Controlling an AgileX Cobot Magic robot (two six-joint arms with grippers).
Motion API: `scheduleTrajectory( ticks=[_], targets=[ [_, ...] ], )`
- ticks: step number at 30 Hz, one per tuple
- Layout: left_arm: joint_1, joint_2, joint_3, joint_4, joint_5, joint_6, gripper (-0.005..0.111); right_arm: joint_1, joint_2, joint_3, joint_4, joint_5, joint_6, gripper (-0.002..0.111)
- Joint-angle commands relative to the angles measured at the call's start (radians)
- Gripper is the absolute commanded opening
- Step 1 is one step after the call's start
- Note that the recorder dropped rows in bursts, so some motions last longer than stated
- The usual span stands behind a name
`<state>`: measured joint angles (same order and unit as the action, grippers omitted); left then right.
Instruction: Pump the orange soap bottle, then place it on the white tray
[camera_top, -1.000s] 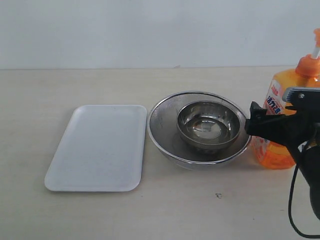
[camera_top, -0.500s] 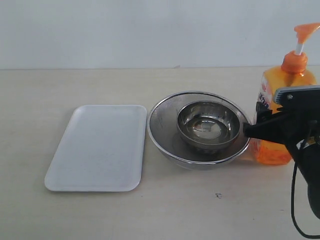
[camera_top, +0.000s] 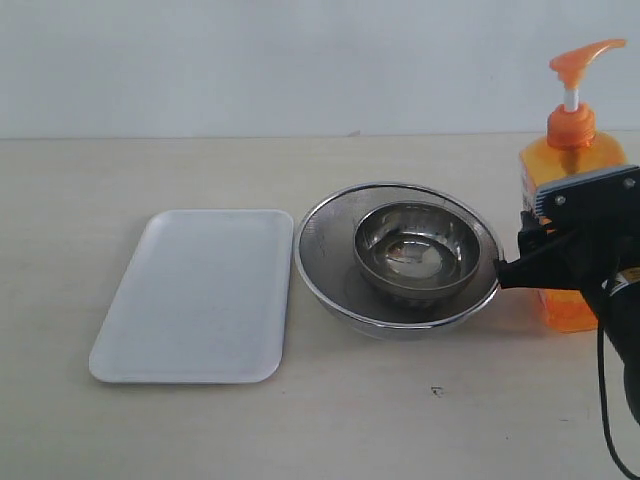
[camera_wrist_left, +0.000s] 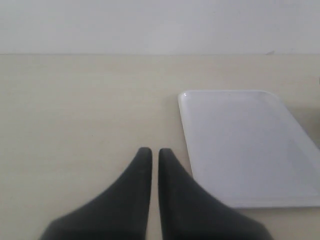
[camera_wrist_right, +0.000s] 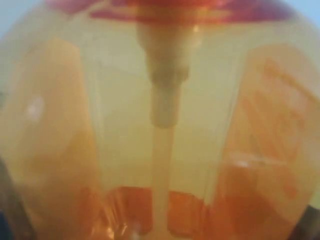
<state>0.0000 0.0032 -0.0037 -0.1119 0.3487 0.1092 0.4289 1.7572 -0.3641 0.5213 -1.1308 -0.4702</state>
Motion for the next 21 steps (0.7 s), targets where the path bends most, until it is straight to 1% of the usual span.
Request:
scheduleTrajectory(
  ticks=[1,10,16,21],
  targets=[
    [0.002,-0.003,0.004,-0.005,-0.008,-0.008,0.005,0.0,-0.018,0.001,-0.016,-0.043,-0.043,0.0],
    [0.002,-0.003,0.004,-0.005,-0.008,-0.008,0.005,0.0,-0.018,0.001,-0.031,-0.046,-0.074,0.0],
    [0.002,-0.003,0.004,-0.005,-0.008,-0.008,0.005,0.0,-0.018,0.001,-0.032,-0.045,-0.023,0.0],
    [0.002,-0.003,0.004,-0.005,-0.008,-0.008,0.005,0.0,-0.018,0.001,-0.032,-0.042,-0.018,0.0]
  ],
)
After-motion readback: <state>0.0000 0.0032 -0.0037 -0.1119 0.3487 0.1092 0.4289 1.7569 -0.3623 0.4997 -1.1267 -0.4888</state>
